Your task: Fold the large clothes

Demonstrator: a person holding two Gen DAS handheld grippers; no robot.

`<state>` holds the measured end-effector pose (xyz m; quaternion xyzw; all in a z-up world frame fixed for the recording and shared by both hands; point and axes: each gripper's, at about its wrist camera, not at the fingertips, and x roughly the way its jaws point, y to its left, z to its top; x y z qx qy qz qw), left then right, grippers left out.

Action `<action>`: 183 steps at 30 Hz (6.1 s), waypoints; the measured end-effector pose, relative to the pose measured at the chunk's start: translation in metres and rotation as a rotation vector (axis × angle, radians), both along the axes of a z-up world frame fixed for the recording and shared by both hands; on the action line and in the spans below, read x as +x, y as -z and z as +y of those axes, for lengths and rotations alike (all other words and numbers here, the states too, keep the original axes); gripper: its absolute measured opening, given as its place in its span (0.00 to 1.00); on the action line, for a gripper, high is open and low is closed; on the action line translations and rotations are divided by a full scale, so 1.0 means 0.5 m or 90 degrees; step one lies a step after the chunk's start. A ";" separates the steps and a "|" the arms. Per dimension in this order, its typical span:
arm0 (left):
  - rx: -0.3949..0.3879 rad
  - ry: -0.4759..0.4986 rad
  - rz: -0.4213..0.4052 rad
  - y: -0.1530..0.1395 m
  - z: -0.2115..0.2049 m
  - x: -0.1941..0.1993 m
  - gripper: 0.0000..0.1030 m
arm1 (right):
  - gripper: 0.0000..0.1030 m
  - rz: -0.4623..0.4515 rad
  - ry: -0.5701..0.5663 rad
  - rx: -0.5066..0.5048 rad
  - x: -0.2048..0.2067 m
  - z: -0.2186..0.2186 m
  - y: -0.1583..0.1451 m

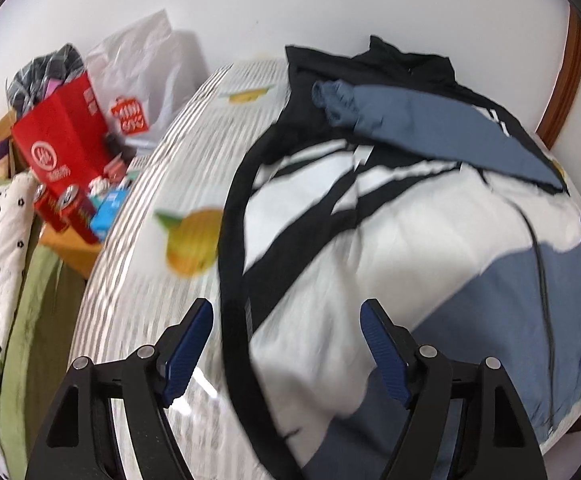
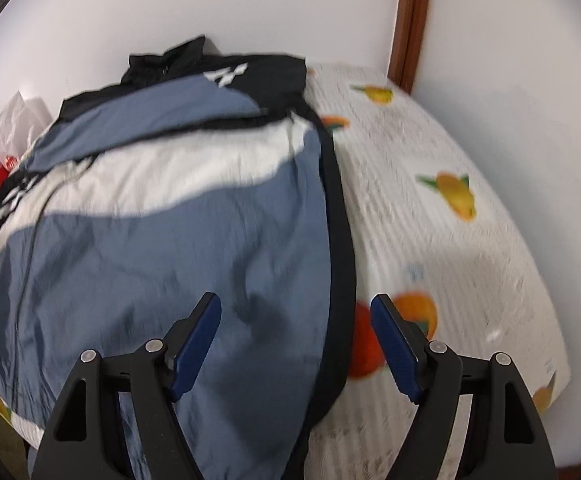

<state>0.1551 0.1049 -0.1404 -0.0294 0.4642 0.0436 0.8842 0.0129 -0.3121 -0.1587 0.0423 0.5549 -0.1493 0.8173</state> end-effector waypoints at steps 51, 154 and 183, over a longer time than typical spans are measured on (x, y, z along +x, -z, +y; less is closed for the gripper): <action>-0.119 0.048 -0.251 -0.194 0.026 -0.205 0.08 | 0.05 -0.276 -0.072 0.000 -0.135 0.070 -0.318; -0.061 0.029 -0.031 0.012 0.055 0.038 0.11 | 0.10 -0.023 -0.060 0.016 0.083 -0.073 -0.005; -0.126 0.060 -0.106 -0.111 0.032 -0.044 0.50 | 0.41 -0.095 -0.044 0.077 0.076 0.003 -0.129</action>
